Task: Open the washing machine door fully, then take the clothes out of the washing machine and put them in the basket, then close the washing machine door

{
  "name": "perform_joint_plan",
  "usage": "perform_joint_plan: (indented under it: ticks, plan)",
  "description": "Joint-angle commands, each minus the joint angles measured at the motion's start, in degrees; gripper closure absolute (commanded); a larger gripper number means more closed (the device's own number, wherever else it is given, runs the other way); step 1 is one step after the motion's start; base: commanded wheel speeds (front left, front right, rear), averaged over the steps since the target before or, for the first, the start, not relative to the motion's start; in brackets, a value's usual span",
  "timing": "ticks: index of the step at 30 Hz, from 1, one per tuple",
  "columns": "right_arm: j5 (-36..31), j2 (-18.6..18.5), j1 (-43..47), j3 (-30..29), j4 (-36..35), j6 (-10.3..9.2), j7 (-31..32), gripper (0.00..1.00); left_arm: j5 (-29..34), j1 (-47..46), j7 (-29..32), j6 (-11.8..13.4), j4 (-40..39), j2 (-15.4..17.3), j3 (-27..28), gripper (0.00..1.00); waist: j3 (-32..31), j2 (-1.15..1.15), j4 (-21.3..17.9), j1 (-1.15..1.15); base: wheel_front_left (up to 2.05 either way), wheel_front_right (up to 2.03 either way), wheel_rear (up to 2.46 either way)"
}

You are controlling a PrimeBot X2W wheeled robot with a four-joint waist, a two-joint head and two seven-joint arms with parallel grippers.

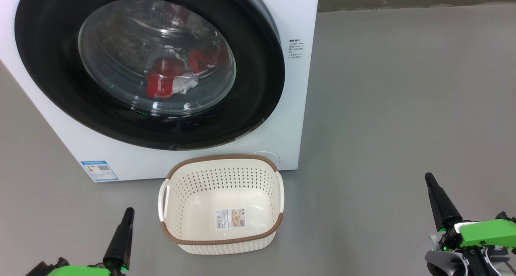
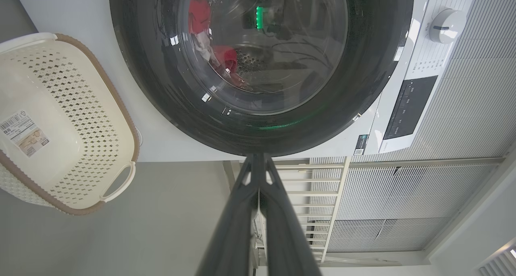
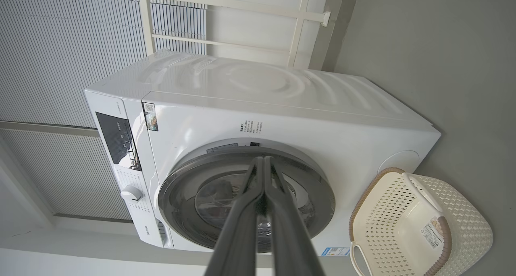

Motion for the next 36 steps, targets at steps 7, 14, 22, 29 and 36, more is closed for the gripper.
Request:
perform_joint_plan:
  ticks: [7, 14, 22, 29, 36]
  plan:
    - [-0.05, -0.48, -2.43, 1.08, -1.43, -0.03, 0.33, 1.00, -0.40, -2.36, 0.33, -0.41, -1.18, 1.03, 1.92, 1.00, 0.00, 0.00, 0.00, 0.00, 0.00, 0.00, 0.00]
    - [-0.05, -0.48, -2.43, 1.08, -1.43, -0.03, 0.33, 1.00, -0.40, -2.36, 0.33, -0.41, -1.18, 1.03, 1.92, 1.00, 0.00, 0.00, 0.00, 0.00, 0.00, 0.00, 0.00]
    - [-0.05, -0.48, -2.43, 1.08, -1.43, -0.03, 0.33, 1.00, -0.40, -2.36, 0.33, -0.41, -1.18, 1.03, 1.92, 1.00, 0.00, 0.00, 0.00, 0.00, 0.00, 0.00, 0.00]
    - [-0.05, -0.48, -2.43, 1.08, -1.43, -0.03, 0.33, 1.00, -0.40, -2.36, 0.33, -0.41, -1.18, 1.03, 1.92, 1.00, 0.00, 0.00, 0.00, 0.00, 0.00, 0.00, 0.00]
    - [-0.05, -0.48, -2.43, 1.08, -1.43, -0.03, 0.33, 1.00, -0.40, -2.36, 0.33, -0.41, -1.18, 1.03, 1.92, 1.00, 0.00, 0.00, 0.00, 0.00, 0.00, 0.00, 0.00]
